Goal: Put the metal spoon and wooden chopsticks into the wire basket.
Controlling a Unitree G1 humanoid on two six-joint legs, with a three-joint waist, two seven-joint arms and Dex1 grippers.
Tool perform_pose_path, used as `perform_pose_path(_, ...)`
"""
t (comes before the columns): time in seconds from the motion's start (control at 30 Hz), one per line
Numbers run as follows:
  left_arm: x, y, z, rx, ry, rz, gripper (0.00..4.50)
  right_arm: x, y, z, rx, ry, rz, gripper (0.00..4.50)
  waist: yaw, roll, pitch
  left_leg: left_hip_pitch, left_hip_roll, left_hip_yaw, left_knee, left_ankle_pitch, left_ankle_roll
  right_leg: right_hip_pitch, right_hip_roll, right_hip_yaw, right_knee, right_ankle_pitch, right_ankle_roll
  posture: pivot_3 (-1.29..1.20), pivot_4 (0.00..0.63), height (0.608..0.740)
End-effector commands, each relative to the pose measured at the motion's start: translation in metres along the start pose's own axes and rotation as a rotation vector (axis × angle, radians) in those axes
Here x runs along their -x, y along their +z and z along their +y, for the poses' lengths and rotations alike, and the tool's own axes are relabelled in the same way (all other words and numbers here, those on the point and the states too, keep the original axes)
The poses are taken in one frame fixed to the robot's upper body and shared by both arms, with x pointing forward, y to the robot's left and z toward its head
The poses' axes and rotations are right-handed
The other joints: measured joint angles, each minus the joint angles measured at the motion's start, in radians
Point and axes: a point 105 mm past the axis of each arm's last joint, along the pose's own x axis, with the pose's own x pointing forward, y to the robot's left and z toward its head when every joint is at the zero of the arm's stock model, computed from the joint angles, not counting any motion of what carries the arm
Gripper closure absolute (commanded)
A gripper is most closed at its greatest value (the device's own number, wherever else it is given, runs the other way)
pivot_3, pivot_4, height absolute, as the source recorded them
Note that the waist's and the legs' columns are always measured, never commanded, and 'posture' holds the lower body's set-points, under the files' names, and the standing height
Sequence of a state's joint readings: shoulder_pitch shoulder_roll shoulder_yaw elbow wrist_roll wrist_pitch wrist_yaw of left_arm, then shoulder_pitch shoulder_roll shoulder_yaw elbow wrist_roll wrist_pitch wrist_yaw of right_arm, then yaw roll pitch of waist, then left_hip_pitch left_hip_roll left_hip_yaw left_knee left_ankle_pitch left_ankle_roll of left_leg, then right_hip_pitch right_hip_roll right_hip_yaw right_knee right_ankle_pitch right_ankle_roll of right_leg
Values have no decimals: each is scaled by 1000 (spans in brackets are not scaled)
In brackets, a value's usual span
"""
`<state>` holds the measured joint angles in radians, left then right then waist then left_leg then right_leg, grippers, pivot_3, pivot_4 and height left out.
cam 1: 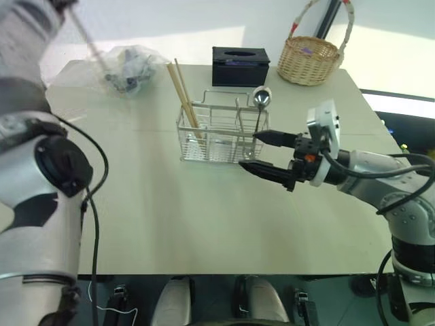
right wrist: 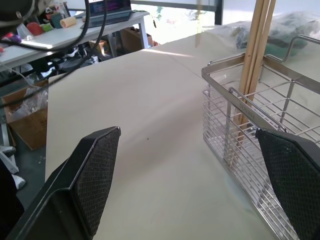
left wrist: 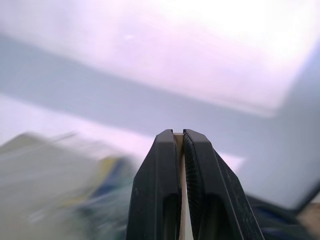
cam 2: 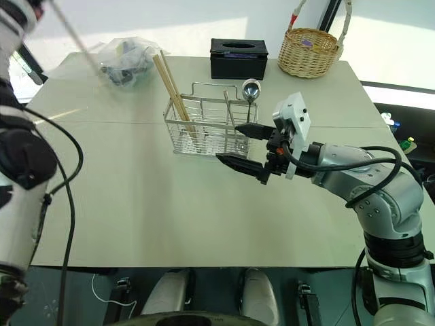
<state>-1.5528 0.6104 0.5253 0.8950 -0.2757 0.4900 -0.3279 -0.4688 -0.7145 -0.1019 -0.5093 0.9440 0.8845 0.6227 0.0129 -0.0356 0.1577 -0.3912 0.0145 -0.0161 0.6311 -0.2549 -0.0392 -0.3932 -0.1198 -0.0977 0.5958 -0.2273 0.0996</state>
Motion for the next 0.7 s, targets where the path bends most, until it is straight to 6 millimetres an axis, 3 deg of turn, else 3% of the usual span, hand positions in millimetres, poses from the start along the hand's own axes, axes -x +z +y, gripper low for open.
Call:
perform_pose_path(0.03,11,56,-53,70,-362,-187,4453,3,8,3,44,-12,-38,0,-2,0,0,0,0,0,0,0,0,0,0,0,0,0,0,0,150,706)
perform_pose_path(0.1,16,60,-67,72,-467,-205,4453,3,8,2,43,-17,-40,0,-7,2,1,1,1,0,0,0,0,-1,0,0,0,0,0,0,150,706)
perform_pose_path(0.17,19,50,-84,68,-559,-170,4453,4,9,1,42,-25,-43,0,-10,3,2,1,1,1,0,0,0,-1,0,0,1,0,0,0,150,706)
perform_pose_path(0.37,30,-11,-123,-58,-742,-19,4453,4,8,1,42,-47,-53,0,1,3,1,2,1,0,1,0,0,2,0,0,2,0,0,0,150,706)
perform_pose_path(0.7,45,-66,-139,-116,-806,65,4453,9,9,0,39,-89,-68,0,-2,4,1,1,1,0,1,0,1,0,1,1,2,0,0,0,150,706)
